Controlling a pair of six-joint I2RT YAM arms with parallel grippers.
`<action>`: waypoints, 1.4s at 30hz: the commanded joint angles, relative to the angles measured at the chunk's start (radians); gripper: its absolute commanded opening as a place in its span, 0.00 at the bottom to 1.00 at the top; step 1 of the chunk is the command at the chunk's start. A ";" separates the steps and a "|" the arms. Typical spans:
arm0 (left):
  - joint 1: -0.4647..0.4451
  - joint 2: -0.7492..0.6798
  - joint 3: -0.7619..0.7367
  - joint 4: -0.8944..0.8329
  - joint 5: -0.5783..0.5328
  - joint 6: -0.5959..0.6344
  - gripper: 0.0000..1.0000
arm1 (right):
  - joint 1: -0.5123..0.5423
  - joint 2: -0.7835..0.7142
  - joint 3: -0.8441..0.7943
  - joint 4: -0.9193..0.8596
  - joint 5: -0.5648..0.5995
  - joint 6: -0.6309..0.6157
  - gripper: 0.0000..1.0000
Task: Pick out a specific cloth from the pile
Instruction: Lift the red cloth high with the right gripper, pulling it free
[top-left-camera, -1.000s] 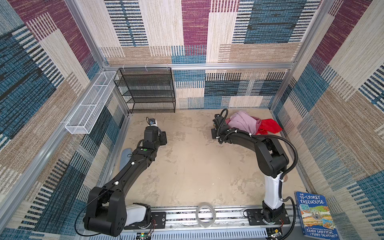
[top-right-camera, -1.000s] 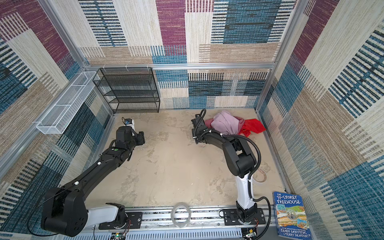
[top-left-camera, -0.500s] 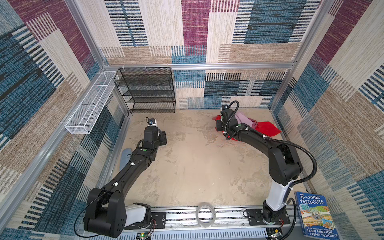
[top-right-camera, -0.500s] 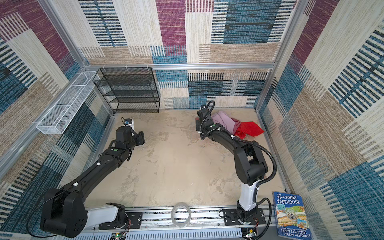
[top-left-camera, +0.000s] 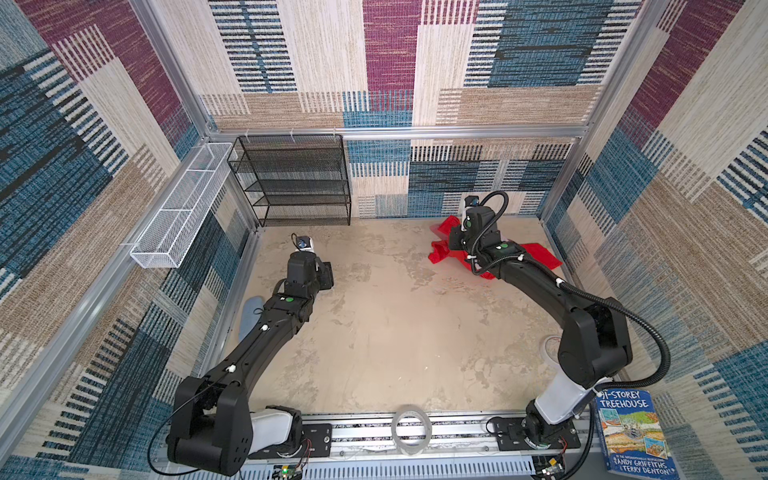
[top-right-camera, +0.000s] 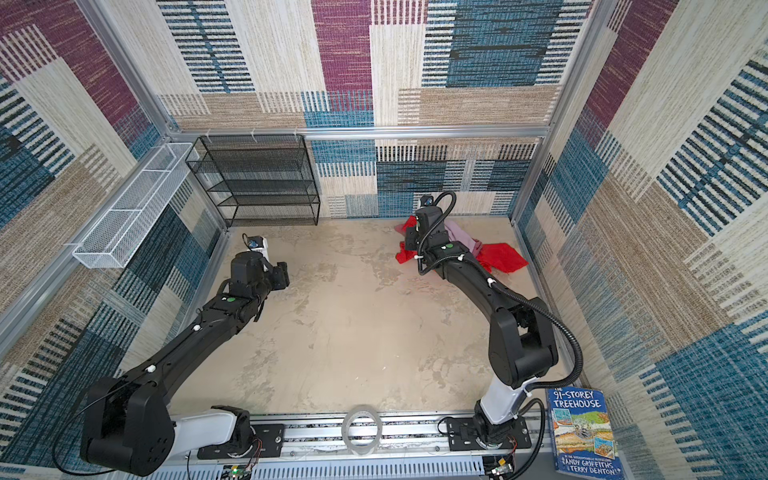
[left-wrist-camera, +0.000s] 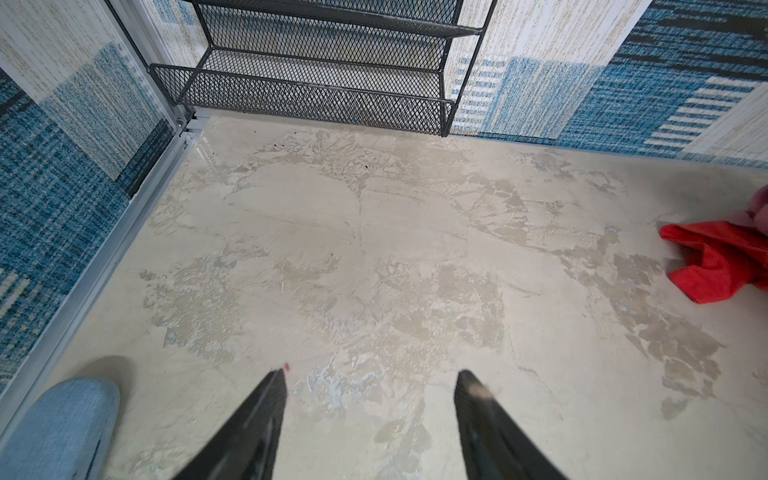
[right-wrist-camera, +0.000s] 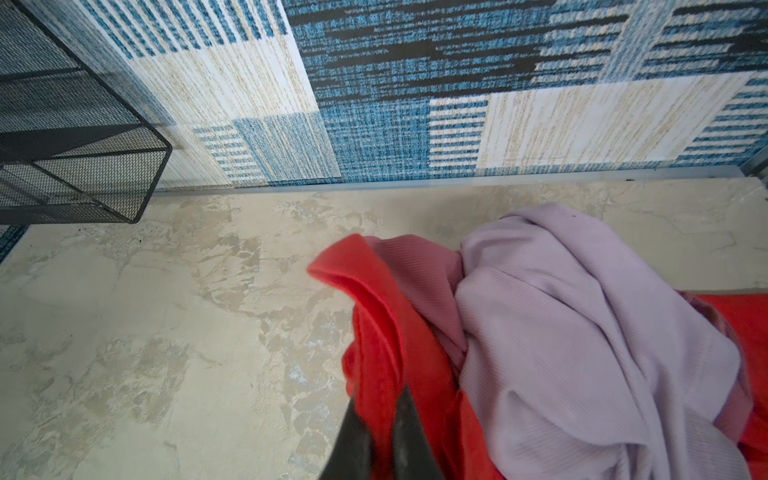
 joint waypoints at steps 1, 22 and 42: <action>0.000 -0.011 0.006 -0.005 0.000 -0.020 0.68 | -0.014 -0.032 0.008 0.034 -0.037 0.019 0.00; 0.000 -0.038 0.001 -0.017 0.000 -0.027 0.68 | -0.105 -0.120 0.057 0.009 -0.091 0.031 0.00; 0.000 -0.044 0.001 -0.022 -0.007 -0.022 0.68 | -0.166 -0.166 0.141 -0.017 -0.123 0.037 0.00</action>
